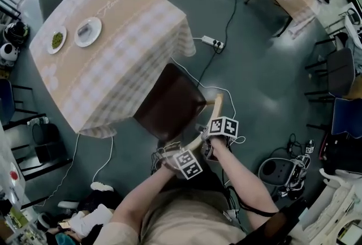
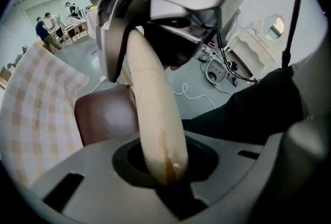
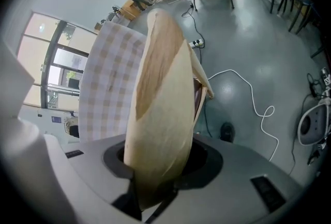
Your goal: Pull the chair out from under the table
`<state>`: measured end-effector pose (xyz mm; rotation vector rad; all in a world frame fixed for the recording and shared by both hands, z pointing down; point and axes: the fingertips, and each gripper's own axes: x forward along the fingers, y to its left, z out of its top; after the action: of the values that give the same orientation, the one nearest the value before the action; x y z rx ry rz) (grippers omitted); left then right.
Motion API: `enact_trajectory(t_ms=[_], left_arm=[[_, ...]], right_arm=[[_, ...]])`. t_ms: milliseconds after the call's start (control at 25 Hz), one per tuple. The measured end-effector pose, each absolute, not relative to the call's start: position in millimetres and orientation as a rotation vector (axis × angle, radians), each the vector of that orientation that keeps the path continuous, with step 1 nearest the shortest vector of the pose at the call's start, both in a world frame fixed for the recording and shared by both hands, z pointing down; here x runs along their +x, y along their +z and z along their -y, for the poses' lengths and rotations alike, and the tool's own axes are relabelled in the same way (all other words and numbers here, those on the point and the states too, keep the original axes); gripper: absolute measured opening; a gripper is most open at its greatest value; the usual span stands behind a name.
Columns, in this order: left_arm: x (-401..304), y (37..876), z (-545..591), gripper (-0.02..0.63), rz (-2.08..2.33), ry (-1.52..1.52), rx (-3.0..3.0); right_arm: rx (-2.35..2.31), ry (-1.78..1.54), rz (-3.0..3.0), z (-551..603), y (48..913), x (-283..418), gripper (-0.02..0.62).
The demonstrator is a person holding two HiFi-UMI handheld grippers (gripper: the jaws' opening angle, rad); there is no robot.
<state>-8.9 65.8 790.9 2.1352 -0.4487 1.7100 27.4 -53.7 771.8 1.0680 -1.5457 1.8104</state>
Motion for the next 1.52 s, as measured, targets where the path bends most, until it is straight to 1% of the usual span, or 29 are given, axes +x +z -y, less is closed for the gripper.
enact_trajectory(t_ms=[640,1520], left_arm=[[29,791,-77,0.083,0.439,1.683,2.133],[61,799,-91,0.089,0.427,1.681,2.132]], right_arm=[[1.054,1.808,1.56,44,772,62,0.176],[1.043,1.808,1.563,33,781,92,0.17]])
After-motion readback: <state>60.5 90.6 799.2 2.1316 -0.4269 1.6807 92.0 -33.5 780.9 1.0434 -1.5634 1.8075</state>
